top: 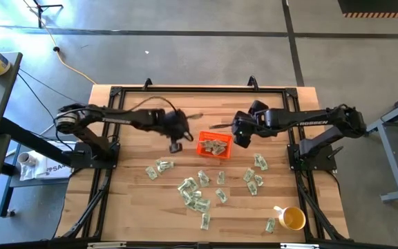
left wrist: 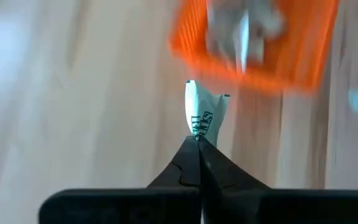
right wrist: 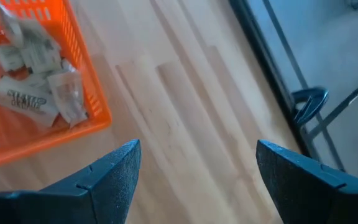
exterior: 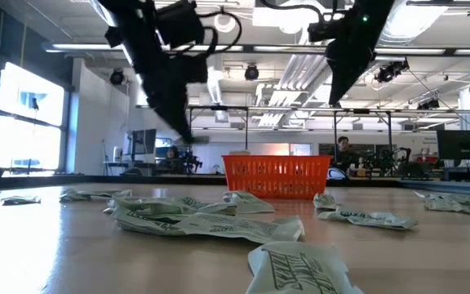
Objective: Pick and place Stevia / Truvia into bins
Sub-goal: Put the stevia packet into the orange bin
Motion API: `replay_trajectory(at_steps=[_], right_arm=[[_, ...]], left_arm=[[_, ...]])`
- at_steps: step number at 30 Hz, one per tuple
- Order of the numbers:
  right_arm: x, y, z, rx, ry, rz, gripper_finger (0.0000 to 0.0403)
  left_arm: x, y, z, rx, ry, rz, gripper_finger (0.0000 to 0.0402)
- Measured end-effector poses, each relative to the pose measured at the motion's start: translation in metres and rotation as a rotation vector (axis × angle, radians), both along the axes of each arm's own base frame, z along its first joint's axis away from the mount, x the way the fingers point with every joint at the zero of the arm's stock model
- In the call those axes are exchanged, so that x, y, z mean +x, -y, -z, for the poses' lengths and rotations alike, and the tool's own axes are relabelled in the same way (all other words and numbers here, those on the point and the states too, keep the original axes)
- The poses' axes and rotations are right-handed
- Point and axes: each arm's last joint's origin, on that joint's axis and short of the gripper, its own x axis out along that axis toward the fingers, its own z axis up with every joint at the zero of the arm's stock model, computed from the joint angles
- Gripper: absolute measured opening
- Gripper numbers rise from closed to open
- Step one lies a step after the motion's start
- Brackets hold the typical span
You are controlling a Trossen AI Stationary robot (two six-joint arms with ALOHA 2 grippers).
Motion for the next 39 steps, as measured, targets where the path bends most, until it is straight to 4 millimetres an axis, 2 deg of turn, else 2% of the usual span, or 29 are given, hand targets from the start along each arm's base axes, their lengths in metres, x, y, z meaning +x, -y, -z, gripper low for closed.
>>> replay_trajectory(at_steps=[4,7,10,15,17,20,24,28,31,34,39], right_arm=[[-0.013,-0.004,0.021,0.03,-0.017,0.065,0.0309],[-0.025,-0.009,0.033,0.064,0.009,0.112,0.0309],[-0.035,-0.013,0.037,0.096,0.066,0.141,0.0309],[-0.048,-0.014,0.037,0.106,0.106,0.166,0.0309],[-0.05,-0.014,0.035,0.1,0.115,0.164,0.0309],[-0.051,-0.012,0.033,0.085,0.124,0.159,0.0309],[-0.05,-0.01,0.032,0.065,0.131,0.135,0.0309],[-0.049,-0.008,0.031,0.043,0.124,0.115,0.0309],[-0.048,-0.006,0.031,0.047,0.12,0.1,0.0309],[-0.045,-0.003,0.03,0.062,0.134,0.072,0.0309],[-0.044,0.0,0.036,0.139,0.073,-0.085,0.0309]], left_arm=[[0.016,-0.011,-0.019,-0.034,0.108,0.062,0.0021],[0.033,-0.012,-0.017,-0.065,0.136,0.113,0.0042],[0.053,-0.012,-0.02,-0.068,0.17,0.155,0.0052],[0.071,-0.01,-0.001,-0.145,0.115,0.204,0.0021],[0.081,-0.009,0.002,-0.14,0.133,0.216,0.0021],[0.085,-0.008,0.02,-0.155,0.087,0.214,0.0023],[0.09,-0.01,0.038,-0.192,0.047,0.157,0.0071],[0.089,-0.013,0.048,-0.143,-0.01,0.047,0.0119],[0.088,-0.013,0.035,-0.148,0.036,-0.009,0.0146],[0.083,-0.012,0.013,-0.163,0.097,-0.042,0.0169],[0.061,-0.008,-0.028,-0.186,0.132,-0.084,0.0199]])
